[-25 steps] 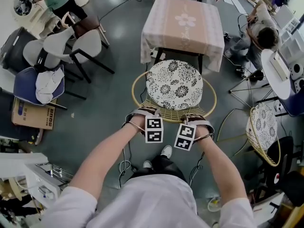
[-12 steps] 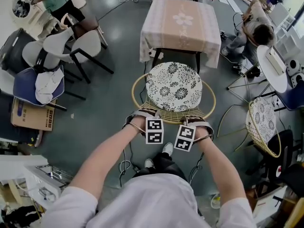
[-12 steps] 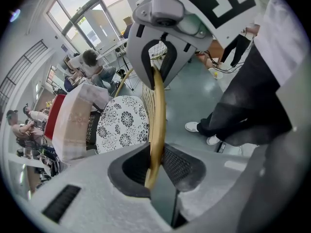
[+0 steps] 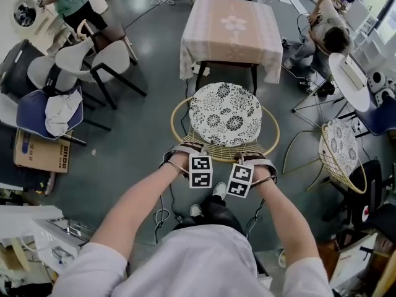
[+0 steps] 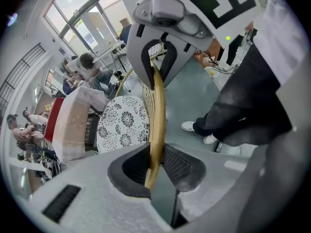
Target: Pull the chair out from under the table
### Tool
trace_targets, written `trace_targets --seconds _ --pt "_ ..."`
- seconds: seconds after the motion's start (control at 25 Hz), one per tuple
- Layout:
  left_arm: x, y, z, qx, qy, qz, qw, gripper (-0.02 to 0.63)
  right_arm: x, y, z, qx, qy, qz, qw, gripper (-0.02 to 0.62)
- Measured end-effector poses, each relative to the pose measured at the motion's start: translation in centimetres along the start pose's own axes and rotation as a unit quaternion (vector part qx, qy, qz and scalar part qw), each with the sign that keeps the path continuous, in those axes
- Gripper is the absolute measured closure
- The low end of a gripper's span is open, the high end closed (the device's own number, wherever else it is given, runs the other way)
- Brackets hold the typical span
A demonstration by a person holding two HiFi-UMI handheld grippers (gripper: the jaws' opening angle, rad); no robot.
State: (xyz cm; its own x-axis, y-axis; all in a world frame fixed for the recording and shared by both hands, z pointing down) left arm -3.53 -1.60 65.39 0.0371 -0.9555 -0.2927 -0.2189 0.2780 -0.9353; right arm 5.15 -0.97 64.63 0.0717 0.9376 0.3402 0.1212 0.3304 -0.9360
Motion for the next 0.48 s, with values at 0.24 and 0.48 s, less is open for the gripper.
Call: trace_targets --seconds 0.24,0.48 --pt "-1.4 0.4 0.1 -0.002 -0.002 0.0 1.0 0.535 1.4 0.5 0.2 0.001 -0.002 -0.001 1.0 0.566" --pt "-3.0 0.7 0.0 -0.003 -0.006 -0.001 1.0 0.535 2.9 0.8 0.6 0.002 -0.002 -0.001 1.0 0.566"
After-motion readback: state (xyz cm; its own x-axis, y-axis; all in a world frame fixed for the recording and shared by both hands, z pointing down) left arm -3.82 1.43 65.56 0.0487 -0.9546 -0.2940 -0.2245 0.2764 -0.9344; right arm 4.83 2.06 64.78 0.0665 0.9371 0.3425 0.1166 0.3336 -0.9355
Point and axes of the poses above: the fingertips, and each gripper's own axes: y backward along the fingers, x to its left, z out of its top, the point moved 1 cm from there along y, backward along the fingers, and after that the axes turned 1 degree about z, right-handed, at the moved point
